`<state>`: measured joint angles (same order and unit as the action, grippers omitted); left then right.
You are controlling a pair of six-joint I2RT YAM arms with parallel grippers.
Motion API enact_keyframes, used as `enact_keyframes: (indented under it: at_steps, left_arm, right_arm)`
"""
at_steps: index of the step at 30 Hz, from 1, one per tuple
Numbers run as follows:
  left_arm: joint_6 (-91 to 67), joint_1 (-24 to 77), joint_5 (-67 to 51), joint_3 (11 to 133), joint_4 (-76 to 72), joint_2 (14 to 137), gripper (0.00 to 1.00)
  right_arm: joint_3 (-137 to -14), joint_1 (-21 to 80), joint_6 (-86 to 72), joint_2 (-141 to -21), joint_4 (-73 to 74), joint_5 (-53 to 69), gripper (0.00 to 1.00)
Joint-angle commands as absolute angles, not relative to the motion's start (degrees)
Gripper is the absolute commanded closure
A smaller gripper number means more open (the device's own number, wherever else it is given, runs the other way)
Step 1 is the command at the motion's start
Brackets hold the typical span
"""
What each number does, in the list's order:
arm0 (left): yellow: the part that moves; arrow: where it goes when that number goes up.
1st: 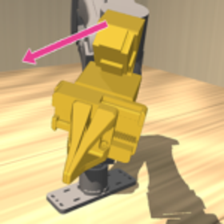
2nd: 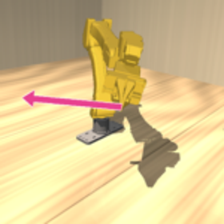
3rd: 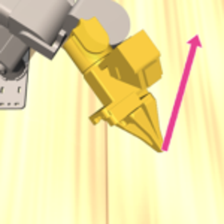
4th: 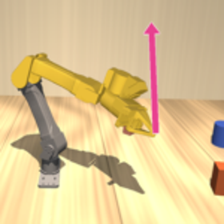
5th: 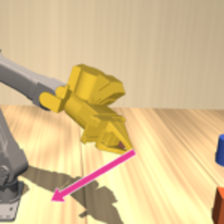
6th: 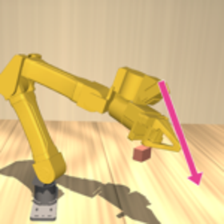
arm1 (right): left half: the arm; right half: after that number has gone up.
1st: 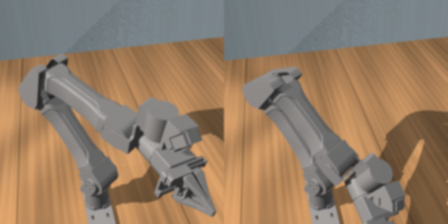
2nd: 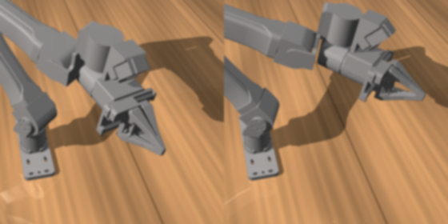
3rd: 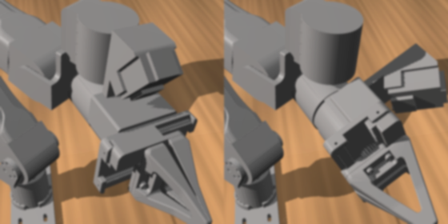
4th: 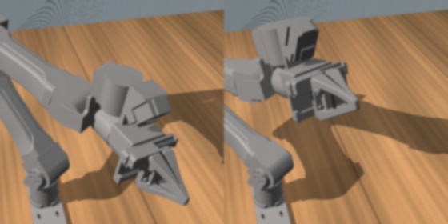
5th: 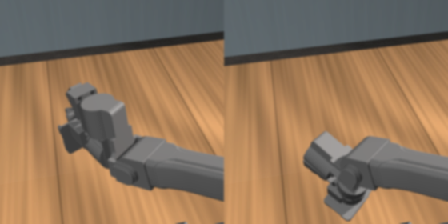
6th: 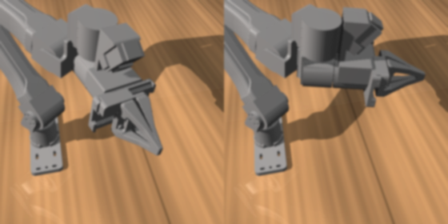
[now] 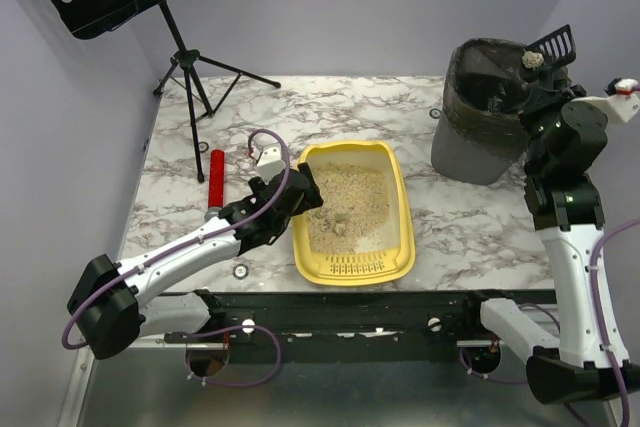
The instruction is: Clean the litter box
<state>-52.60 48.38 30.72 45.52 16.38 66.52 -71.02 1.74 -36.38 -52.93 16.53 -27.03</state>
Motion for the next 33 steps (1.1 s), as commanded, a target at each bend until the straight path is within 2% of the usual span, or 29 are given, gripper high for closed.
enact_keyframes:
  at_steps: [1, 5, 9, 13, 17, 20, 24, 27, 30, 33]
  left_arm:
    - [-50.80, 48.08, 28.39, 47.55, 16.96, 68.73, 0.01]
    - [-49.84, 47.99, 26.38, 48.95, 17.31, 70.48, 0.01]
    - [-49.48, 47.99, 26.10, 49.75, 17.23, 71.89, 0.01]
    - [-49.39, 47.81, 26.19, 50.27, 17.75, 72.25, 0.01]
    - [-49.39, 47.64, 26.63, 49.93, 18.37, 71.63, 0.01]
    - [-49.48, 47.20, 26.63, 49.48, 18.46, 70.93, 0.01]
    - [-49.31, 46.41, 25.32, 48.78, 17.58, 70.05, 0.01]
    - [-48.78, 45.62, 23.91, 48.25, 16.79, 69.87, 0.01]
    - [-48.69, 44.56, 22.07, 47.46, 15.21, 69.78, 0.01]
    - [-48.69, 43.86, 20.92, 48.25, 15.46, 71.45, 0.01]
  right_arm:
    - [-73.65, 1.32, -12.96, -59.84, 17.49, -30.78, 0.99]
    - [-75.41, 1.32, -0.63, -65.73, 19.15, -28.39, 0.99]
    - [-73.92, 1.41, 6.13, -65.39, 17.68, -24.36, 0.99]
    - [-72.08, 1.32, 8.96, -63.20, 14.25, -21.45, 0.99]
    - [-72.68, 1.32, 10.46, -61.61, 12.48, -24.95, 0.99]
    - [-73.30, 1.32, 10.28, -61.00, 13.18, -26.81, 0.99]
    - [-73.91, 1.32, 5.39, -58.45, 14.49, -22.77, 0.99]
    - [-76.88, 1.32, -3.82, -56.26, 18.43, -14.88, 0.99]
    - [-79.36, 1.32, -13.32, -55.90, 23.45, 1.88, 0.99]
    - [-78.14, 1.41, -22.97, -55.37, 21.81, 18.42, 0.99]
